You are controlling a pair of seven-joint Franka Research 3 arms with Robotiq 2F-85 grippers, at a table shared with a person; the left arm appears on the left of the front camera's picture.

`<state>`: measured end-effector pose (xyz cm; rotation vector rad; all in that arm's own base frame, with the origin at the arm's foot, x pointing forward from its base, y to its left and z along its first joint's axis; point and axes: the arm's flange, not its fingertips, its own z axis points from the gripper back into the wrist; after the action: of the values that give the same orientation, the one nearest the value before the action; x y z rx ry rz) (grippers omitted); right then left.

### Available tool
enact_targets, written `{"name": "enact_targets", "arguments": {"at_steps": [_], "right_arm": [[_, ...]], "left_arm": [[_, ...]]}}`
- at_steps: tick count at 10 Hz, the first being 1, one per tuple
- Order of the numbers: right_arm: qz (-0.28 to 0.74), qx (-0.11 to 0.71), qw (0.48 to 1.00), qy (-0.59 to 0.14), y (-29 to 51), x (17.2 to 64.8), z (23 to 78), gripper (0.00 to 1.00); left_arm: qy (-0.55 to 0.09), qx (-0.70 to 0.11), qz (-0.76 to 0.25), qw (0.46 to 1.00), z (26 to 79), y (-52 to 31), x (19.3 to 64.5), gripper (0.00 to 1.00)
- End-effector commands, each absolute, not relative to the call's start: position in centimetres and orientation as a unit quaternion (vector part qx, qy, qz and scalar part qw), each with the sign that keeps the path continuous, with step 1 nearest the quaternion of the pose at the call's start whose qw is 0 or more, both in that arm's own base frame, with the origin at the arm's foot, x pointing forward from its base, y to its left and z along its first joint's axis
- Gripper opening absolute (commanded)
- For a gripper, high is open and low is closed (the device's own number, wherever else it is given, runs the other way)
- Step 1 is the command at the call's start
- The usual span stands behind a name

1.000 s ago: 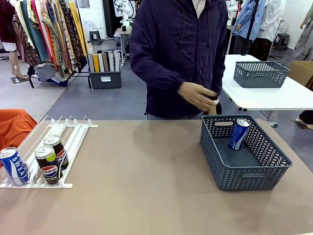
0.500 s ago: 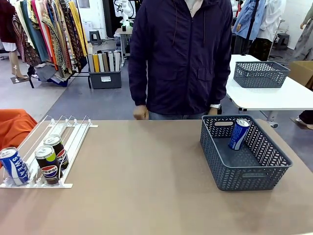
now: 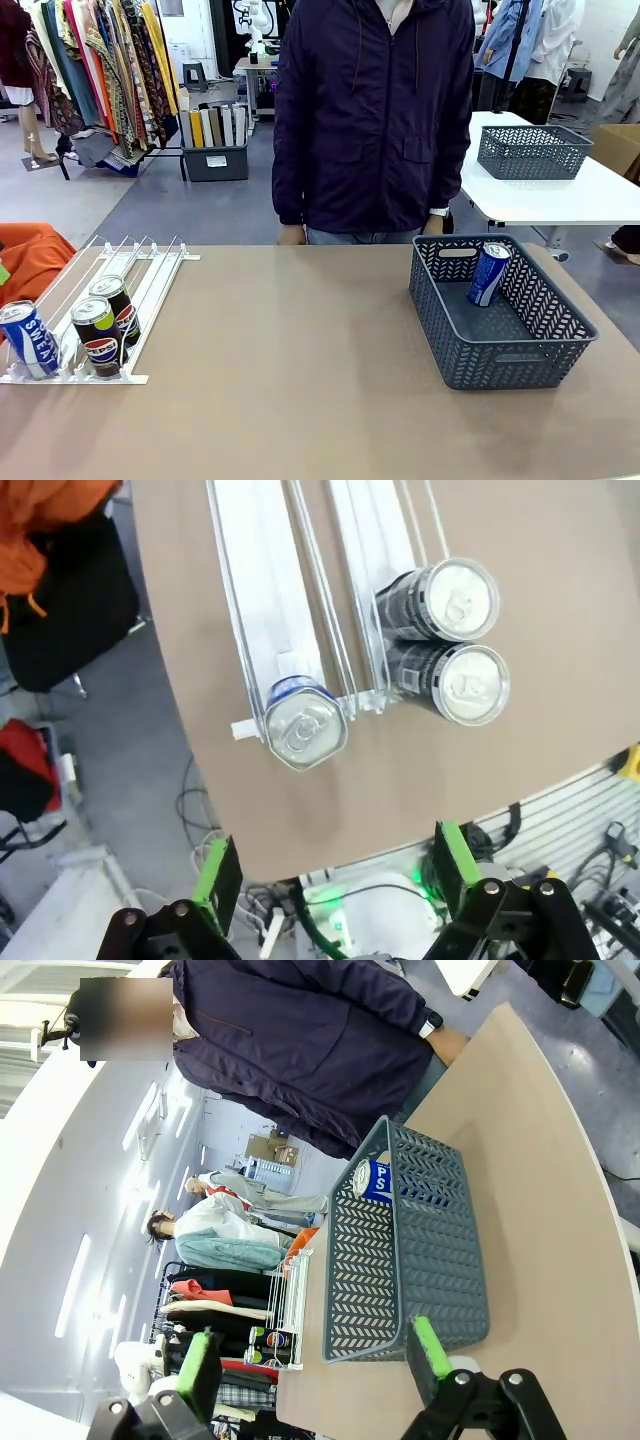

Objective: Retrieve and store the cans from the dispenser.
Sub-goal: Pick up the last remaining can from one row of the Automatic Can Dispenser and place it in the middle of the table.

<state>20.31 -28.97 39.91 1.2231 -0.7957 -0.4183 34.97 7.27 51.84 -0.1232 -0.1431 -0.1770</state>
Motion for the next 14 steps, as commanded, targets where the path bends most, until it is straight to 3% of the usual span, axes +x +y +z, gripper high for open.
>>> {"name": "enact_targets", "arguments": {"at_steps": [1, 6, 14], "right_arm": [[-0.182, 0.554, 0.72, -0.377, -29.0, 20.7, 40.2, 1.0], [-0.182, 0.554, 0.72, -0.377, -29.0, 20.7, 40.2, 1.0], [-0.182, 0.554, 0.72, -0.377, -29.0, 20.7, 40.2, 1.0]], "left_arm": [[-0.068, -0.042, -0.066, 0.995, 48.8, 6.8, 36.3, 1.0], [-0.117, -0.023, -0.009, 0.993, 42.8, 6.1, 37.6, 1.0], [-0.025, 0.002, -0.021, 0.999, 39.5, 5.0, 37.9, 1.0]]}}
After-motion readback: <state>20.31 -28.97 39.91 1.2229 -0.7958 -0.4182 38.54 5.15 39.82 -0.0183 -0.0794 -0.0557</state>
